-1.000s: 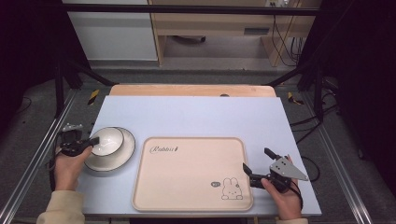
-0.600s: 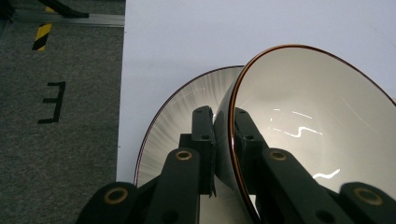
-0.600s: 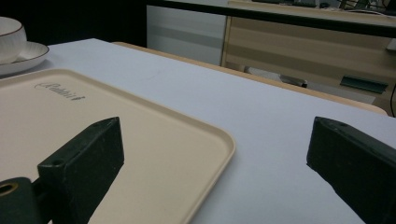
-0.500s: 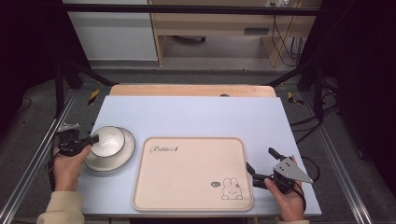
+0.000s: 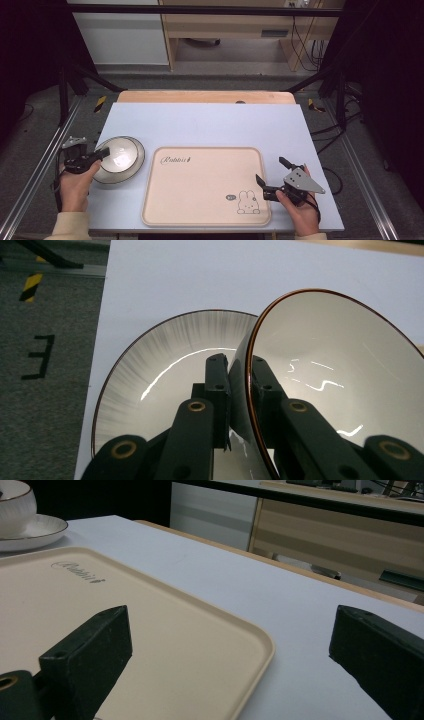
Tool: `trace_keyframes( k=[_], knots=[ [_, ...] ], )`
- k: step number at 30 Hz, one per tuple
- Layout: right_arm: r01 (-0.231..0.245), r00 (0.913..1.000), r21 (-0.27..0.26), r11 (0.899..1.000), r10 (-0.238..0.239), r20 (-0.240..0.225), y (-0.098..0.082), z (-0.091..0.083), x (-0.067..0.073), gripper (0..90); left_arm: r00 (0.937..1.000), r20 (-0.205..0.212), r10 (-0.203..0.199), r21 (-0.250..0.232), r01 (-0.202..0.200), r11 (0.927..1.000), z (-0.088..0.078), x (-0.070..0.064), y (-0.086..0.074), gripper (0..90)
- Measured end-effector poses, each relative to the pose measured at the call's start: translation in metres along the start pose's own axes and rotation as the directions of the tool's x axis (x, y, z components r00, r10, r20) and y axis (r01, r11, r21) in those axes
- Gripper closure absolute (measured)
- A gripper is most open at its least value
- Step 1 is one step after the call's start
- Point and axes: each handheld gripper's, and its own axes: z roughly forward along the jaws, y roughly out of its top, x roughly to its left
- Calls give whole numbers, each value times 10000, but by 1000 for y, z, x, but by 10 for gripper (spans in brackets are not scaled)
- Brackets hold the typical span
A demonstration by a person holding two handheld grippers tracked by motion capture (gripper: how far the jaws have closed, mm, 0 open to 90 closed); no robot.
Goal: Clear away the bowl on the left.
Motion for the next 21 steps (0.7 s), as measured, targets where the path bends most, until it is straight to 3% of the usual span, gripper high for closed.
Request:
trace_keyframes(
  k=[8, 16, 21],
  knots=[
    [-145, 9998, -58, 9999, 146, 158, 0, -3, -2, 31, 9999, 90, -53, -282, 55, 9996, -6, -2, 5, 816],
    [-195, 9996, 2, 9998, 195, 214, -2, -2, -3, 33, 9985, 540, -120, -634, 154, 9979, -18, -11, 11, 817],
    [-292, 9990, -112, 9995, 296, 349, -1, -6, -5, 30, 9972, 746, 70, -757, -14, 9971, -22, -20, 14, 816]
  ],
)
